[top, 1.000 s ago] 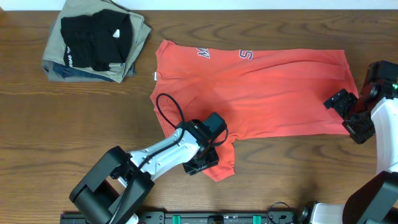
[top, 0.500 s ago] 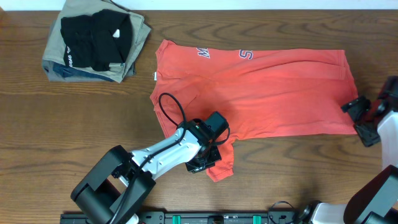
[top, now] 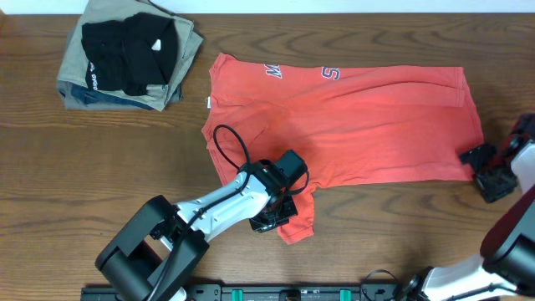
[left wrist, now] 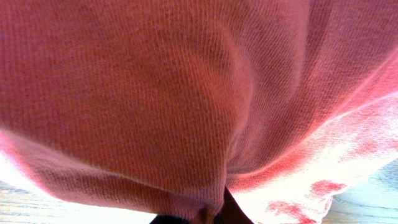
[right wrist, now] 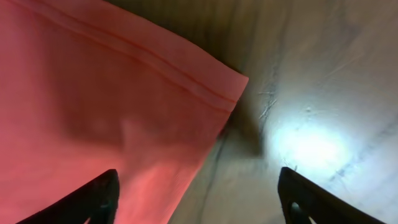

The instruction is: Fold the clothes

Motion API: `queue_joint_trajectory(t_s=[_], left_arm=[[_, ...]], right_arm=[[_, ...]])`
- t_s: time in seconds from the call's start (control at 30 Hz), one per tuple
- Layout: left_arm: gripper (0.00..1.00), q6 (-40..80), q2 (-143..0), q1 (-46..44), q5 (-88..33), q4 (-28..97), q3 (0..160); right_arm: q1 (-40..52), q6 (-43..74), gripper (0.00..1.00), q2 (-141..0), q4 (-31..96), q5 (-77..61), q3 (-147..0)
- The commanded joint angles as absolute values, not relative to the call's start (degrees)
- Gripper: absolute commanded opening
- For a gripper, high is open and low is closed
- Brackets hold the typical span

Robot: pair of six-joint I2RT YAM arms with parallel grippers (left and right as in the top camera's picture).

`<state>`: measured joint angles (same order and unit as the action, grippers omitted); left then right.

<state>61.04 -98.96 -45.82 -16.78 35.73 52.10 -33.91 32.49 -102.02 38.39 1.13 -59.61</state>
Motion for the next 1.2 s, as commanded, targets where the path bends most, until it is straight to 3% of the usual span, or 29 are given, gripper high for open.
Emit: queue_joint_trajectory(t_s=[0.0,0.5,0.73,1.17], left_arm=[[0.09,60.1,-101.5,-45.7,-12.8,36.4,50.7],[0.09,60.1,-101.5,-45.7,-12.8,36.3,50.7],[0.08,60.1,-101.5,-45.7,-12.8,36.3,50.7],[0.06,55.7,-98.6,-45.7,-13.0,37.5,51.0]], right_arm=[[-34.3,32.1,0.78,-104.4,38.3,2.7,-62.0],[-35.2,32.1,0.75,-106.5,36.4,7.7,-63.4],[-35.2,32.1,0.68,-108.0,34.8,7.5,-63.4],[-35.2,33.4,0.18,-108.0,34.7,6.2,-63.4]])
